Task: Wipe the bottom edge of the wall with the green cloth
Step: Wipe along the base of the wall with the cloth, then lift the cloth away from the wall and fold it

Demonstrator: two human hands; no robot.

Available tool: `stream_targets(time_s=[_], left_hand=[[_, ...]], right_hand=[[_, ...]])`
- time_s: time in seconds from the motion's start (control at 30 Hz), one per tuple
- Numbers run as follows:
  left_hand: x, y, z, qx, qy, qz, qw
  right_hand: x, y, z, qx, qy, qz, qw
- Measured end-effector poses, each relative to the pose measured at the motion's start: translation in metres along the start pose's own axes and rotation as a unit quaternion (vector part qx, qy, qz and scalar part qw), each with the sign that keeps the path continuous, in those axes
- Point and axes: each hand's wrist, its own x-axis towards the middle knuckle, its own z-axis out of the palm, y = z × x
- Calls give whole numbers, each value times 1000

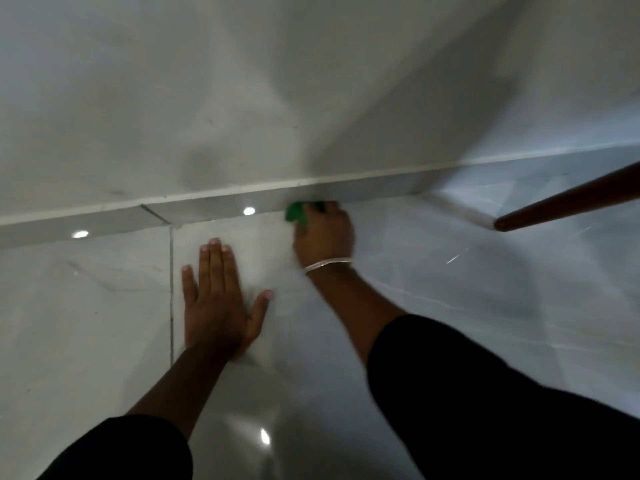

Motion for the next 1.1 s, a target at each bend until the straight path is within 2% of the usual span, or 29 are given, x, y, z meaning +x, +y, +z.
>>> stream_targets(time_s=[0.07,0.17,0.23,0.33,0.4,0.43,0.47,0.53,0.57,0.67,0.73,0.8,0.87,0.93,1.0,1.07,1.1], left_hand=[[0,-3,4,25,1,6,1000],[-7,0,5,-5,38,-75,996],[-11,2,4,-41,60,-137,988],[-15,1,5,-68,67,-140,986],[-17,-2,4,-147,41,-159,975],[-18,-1,-7,-238,17,-195,951],[-22,3,-26,-365,-11,-238,900],[-40,26,-75,-617,-78,-295,726],[-52,42,-104,-683,-92,-293,662],[-96,83,-190,-758,-115,-271,583],[-125,100,-246,-772,-143,-274,556],[-151,116,-308,-768,-164,-277,554],[-173,134,-373,-767,-169,-284,550],[-192,154,-444,-785,-189,-272,523],[-207,176,-515,-801,-215,-258,495],[-219,200,-576,-805,-239,-249,483],[-224,211,-601,-801,-248,-249,484]], right_hand=[[-11,-55,17,35,-54,-51,997],[-12,-105,25,96,-140,-78,982],[-6,-105,21,92,-171,-81,978],[-10,-78,-8,142,-175,-62,972],[-27,-61,-33,187,-188,-30,964],[-37,-56,-48,208,-191,-10,959],[-49,-52,-63,227,-191,7,955],[-75,-53,-95,253,-188,35,949],[-88,-56,-113,259,-187,46,946],[-122,-69,-184,254,-191,63,946],[-139,-81,-243,257,-196,70,944],[-155,-96,-314,252,-190,78,946],[-165,-110,-387,285,-162,134,935],[-169,-123,-466,349,-147,227,897],[-169,-133,-546,411,-181,294,843],[-168,-138,-620,485,-225,322,781],[-167,-139,-655,506,-238,320,764]])
